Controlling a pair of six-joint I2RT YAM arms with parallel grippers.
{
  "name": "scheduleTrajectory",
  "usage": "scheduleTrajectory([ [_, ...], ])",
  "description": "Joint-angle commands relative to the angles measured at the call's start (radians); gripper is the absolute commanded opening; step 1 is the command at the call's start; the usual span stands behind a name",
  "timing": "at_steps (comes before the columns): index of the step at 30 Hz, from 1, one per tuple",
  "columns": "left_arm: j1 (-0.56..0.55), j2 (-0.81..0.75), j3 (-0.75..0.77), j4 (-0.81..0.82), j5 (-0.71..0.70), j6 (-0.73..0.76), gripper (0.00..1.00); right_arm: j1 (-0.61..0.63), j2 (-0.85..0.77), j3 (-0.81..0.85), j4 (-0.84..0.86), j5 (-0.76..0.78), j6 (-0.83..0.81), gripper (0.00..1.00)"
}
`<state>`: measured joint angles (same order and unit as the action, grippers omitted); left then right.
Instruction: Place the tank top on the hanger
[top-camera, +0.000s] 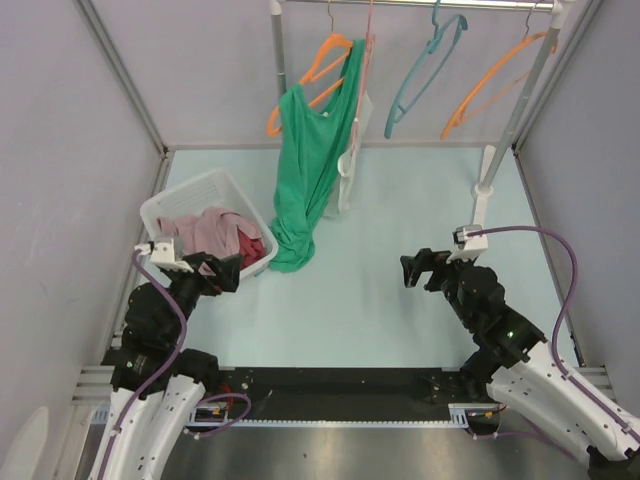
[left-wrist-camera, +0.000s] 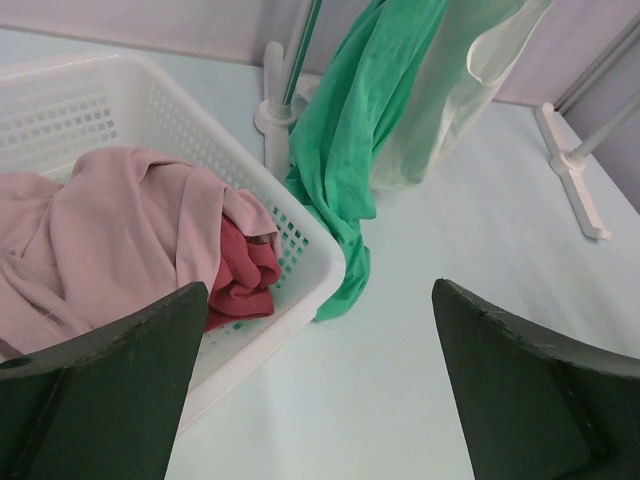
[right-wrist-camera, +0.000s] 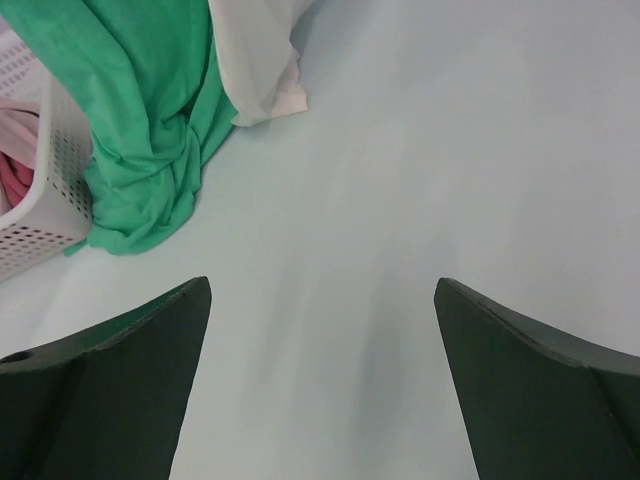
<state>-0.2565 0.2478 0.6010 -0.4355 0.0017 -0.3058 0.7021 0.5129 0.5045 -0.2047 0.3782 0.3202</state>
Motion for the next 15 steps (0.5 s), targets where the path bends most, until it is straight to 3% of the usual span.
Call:
scheduleTrajectory([
  [1,0.008,0.008,0.016,-0.002,-0.037,-0.009,0.99,-0.003,-0.007,0.022,0.002,0.036,-0.020,1.00],
  [15,0.008,0.033,0.009,0.040,-0.020,-0.004,0.99,-0.003,-0.114,0.032,0.030,0.071,0.012,1.00],
])
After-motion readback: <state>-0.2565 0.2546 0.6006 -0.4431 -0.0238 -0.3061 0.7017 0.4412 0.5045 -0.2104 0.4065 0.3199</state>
